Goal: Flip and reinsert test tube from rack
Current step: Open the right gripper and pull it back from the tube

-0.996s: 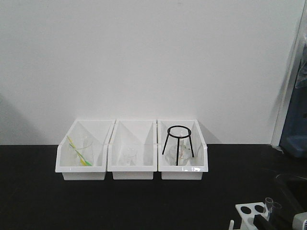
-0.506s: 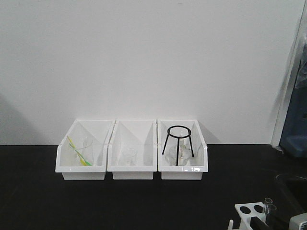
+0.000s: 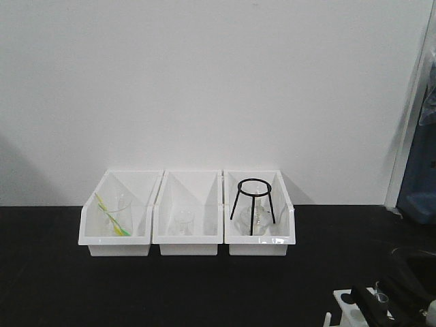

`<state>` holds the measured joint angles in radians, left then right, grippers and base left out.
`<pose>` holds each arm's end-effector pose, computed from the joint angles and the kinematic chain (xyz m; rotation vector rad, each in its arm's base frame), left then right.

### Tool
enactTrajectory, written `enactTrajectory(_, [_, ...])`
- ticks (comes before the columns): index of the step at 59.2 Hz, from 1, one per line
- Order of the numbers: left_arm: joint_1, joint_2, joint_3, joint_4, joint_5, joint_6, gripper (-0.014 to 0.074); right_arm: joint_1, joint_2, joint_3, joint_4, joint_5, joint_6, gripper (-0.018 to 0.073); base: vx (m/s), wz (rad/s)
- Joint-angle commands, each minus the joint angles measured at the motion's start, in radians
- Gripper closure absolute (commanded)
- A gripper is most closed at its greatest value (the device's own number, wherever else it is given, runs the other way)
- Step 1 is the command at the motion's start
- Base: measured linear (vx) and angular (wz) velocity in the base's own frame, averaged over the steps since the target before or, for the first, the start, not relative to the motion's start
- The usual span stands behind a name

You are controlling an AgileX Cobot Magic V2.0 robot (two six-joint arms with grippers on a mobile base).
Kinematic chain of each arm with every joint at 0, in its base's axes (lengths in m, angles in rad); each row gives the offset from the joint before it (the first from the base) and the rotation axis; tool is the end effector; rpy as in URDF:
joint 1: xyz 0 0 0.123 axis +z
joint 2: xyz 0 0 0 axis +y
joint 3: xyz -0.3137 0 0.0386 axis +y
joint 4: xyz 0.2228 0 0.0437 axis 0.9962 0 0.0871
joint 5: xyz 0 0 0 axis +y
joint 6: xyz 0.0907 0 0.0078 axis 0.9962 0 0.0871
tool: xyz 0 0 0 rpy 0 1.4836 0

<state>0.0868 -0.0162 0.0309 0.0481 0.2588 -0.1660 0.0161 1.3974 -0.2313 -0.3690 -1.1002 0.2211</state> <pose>-0.0015 0.0010 0.1800 -0.1898 1.7465 -0.0130 0.1975 0.0324 0.2503 -0.2319 1.5691 0.3077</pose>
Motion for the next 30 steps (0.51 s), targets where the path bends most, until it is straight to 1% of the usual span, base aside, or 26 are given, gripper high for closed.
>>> enactTrajectory(1, [-0.007,-0.011,0.002,-0.005,-0.079,0.000,0.0603,-0.006,-0.069,-0.024,0.008,-0.092,-0.005,0.0172,0.00,0.00])
enactTrajectory(9, [-0.007,-0.011,0.002,-0.005,-0.079,0.000,0.0603,-0.006,-0.178,-0.025,0.018,-0.042,0.008,0.0172,0.00,0.00])
enactTrajectory(15, [-0.007,-0.011,0.002,-0.005,-0.079,0.000,0.0603,-0.006,-0.270,-0.034,0.019,0.060,0.011,0.0174,0.00,0.00])
enactTrajectory(19, [-0.007,-0.011,0.002,-0.005,-0.079,0.000,0.0603,-0.006,-0.344,-0.052,0.017,0.162,0.016,0.0175,0.00,0.00])
enactTrajectory(24, [-0.007,-0.011,0.002,-0.005,-0.079,0.000,0.0603,-0.006,-0.450,-0.092,0.013,0.324,0.072,0.0195,0.00,0.00])
enactTrajectory(30, [-0.007,-0.011,0.002,-0.005,-0.079,0.000,0.0603,-0.006,-0.562,-0.157,-0.021,0.571,0.149,0.0265,0.00,0.00])
